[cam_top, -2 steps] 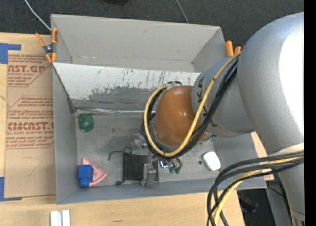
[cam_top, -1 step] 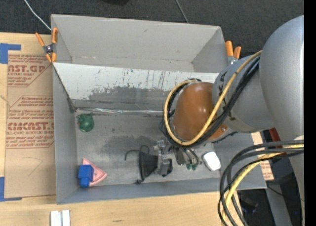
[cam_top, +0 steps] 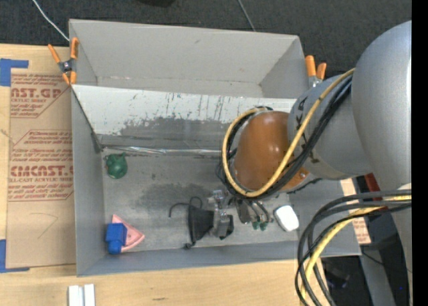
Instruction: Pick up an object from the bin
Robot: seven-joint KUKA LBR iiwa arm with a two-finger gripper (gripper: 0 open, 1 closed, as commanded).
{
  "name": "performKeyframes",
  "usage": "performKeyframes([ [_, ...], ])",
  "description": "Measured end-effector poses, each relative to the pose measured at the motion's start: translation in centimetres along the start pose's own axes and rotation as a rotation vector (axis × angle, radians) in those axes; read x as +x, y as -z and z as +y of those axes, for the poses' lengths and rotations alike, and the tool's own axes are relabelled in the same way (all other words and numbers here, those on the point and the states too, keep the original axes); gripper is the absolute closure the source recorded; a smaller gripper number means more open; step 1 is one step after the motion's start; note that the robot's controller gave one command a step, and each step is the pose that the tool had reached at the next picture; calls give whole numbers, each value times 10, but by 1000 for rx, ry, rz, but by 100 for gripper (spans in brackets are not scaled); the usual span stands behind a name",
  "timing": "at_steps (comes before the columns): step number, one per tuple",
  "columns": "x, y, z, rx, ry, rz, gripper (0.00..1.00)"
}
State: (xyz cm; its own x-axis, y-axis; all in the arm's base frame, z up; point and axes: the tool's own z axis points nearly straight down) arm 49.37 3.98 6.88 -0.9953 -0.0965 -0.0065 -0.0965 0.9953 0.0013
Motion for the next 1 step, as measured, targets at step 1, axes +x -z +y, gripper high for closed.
performKeyframes([
  [1, 1, 2, 0, 0, 0, 2, 100],
])
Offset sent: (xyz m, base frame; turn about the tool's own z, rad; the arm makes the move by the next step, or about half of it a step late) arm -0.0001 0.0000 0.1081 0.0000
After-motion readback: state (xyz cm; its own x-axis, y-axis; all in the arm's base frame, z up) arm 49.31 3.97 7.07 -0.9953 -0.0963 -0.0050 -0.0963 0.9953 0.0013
